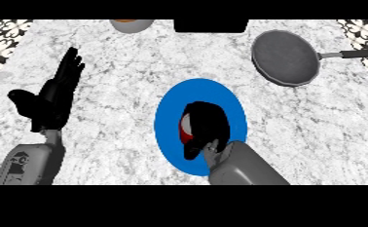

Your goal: Pick the can from the plate and place it in the pan

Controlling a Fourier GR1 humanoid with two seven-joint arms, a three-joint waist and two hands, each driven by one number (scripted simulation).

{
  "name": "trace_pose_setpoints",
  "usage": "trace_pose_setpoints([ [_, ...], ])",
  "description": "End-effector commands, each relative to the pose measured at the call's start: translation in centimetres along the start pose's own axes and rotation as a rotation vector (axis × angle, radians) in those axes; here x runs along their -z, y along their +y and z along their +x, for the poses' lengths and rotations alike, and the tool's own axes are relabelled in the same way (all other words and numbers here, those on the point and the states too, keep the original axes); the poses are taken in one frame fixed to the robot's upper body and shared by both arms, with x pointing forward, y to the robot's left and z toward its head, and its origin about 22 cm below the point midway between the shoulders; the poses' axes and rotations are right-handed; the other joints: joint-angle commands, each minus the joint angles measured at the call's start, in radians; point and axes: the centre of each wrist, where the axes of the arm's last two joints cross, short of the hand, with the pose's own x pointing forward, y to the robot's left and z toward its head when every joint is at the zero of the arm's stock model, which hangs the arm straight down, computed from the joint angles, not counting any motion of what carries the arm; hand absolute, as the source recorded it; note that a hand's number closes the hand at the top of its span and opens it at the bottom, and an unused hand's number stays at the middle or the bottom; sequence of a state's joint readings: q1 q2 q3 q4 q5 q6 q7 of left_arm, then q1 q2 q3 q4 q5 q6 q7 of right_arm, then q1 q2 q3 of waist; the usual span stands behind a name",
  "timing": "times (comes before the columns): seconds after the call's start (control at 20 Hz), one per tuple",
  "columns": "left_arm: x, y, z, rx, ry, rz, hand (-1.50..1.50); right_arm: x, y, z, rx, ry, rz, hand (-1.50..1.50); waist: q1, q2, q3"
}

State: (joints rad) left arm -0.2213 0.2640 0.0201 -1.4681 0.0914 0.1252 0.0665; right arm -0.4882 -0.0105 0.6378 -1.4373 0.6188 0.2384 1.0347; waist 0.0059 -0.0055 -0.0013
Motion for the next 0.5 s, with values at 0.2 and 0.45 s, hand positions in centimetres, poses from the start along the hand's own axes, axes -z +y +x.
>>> trace_pose_setpoints([
  [0.2,0.5,0.0,-1.4,0.000,0.014,-0.006,0.00,1.4,0.5,0.1,-0.046,0.050,0.017,1.50,-0.004,0.006,0.001],
  [0.45,-0.2,1.2,-0.8,-0.008,0.015,0.017,0.00,-2.5,2.6,-0.9,-0.171,-0.153,0.038,1.50,-0.009,0.002,0.001],
])
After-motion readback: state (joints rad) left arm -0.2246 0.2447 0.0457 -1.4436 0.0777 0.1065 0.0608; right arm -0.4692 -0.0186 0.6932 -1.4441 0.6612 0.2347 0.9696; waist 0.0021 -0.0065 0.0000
